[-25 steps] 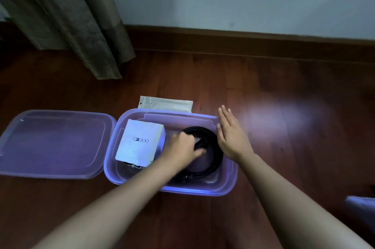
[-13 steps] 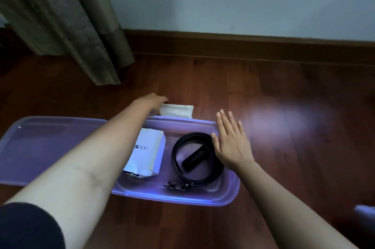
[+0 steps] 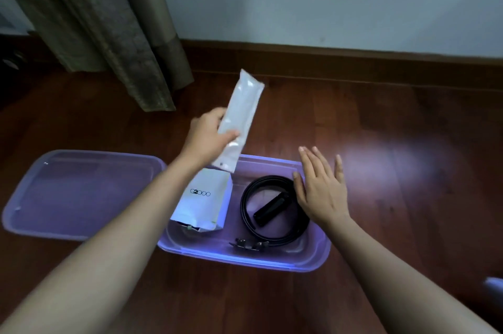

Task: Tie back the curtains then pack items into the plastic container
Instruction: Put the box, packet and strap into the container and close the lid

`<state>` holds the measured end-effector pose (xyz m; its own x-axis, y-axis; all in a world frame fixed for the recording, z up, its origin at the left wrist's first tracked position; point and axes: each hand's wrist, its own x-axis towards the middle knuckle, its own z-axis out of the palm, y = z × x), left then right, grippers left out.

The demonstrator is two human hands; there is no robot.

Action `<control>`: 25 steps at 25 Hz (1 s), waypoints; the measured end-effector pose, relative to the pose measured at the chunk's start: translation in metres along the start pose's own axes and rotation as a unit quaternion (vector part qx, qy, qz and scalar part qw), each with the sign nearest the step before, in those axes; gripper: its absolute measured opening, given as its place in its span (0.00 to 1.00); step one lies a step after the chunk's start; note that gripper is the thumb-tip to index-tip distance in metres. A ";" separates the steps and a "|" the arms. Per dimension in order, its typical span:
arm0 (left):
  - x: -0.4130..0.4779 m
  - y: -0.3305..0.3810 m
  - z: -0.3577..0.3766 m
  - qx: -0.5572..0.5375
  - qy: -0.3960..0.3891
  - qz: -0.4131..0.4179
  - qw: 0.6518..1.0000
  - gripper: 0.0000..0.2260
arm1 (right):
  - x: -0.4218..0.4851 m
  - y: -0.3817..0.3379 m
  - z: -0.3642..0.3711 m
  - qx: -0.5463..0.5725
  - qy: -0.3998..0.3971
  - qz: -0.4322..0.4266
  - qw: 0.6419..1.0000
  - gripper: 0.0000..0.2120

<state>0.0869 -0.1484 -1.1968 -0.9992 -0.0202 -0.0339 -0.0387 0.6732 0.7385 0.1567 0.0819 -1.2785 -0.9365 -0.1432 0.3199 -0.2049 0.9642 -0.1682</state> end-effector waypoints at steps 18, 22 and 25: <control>-0.119 -0.093 -0.001 0.244 -0.227 0.018 0.943 0.52 | 0.002 -0.073 -0.019 0.480 -0.186 0.240 0.823 0.21; -0.120 -0.093 0.001 0.244 -0.219 0.005 0.945 0.53 | 0.000 -0.092 -0.027 0.348 -0.149 0.175 0.909 0.26; -0.119 -0.094 0.002 0.252 -0.220 0.008 0.942 0.50 | -0.003 -0.109 -0.023 0.342 -0.195 0.173 0.903 0.26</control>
<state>0.2099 -0.2079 -1.2635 -0.8951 0.2268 -0.3838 0.0959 0.9387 0.3310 0.1882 -0.0174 -1.2401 -0.9795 -0.0555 -0.1935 0.1175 0.6228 -0.7735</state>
